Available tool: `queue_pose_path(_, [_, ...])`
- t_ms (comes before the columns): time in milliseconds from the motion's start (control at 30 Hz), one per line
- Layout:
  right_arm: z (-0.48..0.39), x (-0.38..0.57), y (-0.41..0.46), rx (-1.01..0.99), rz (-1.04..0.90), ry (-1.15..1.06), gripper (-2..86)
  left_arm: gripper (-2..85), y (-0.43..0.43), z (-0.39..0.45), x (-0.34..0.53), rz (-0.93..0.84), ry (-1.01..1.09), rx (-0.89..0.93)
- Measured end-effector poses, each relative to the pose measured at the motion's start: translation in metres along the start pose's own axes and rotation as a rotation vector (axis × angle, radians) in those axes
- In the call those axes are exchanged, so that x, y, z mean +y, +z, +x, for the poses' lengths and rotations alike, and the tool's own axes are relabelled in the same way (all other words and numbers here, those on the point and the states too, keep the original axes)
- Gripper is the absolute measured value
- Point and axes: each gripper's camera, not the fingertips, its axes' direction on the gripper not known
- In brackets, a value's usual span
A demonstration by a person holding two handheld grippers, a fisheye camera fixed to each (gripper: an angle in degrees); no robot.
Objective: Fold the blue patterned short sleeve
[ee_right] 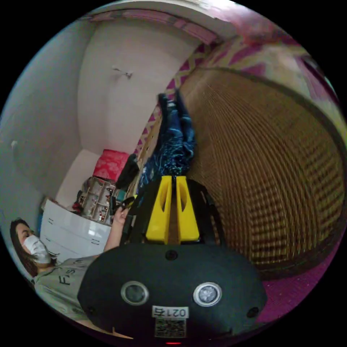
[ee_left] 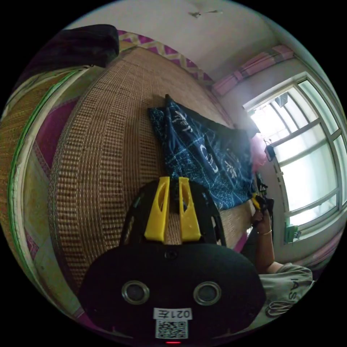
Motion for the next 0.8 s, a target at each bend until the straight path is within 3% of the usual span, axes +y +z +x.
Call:
queue_pose_path(67, [-0.006,0.000,-0.023,-0.059,0.055,-0.095,1.0,2.2,-0.001,0.003,-0.002,-0.003,0.015,-0.019])
queue_pose_path(200, [-0.043,-0.014,-0.064,0.144,0.152,-0.239,3.0,0.8,-0.021,0.012,0.001,0.063,0.064,-0.015])
queue_pose_path(400, [-0.081,-0.118,0.009,0.322,-0.103,-0.501,7.3,0.2,-0.069,0.030,-0.031,0.276,0.150,-0.142])
queue_pose_path(600, [-0.049,-0.243,0.088,0.457,-0.271,-0.392,9.4,6.8,-0.022,0.015,-0.109,0.122,0.191,-0.033])
queue_pose_path(800, [-0.012,-0.295,0.116,0.336,-0.405,-0.245,9.1,8.2,0.017,-0.003,-0.164,0.058,0.134,-0.021])
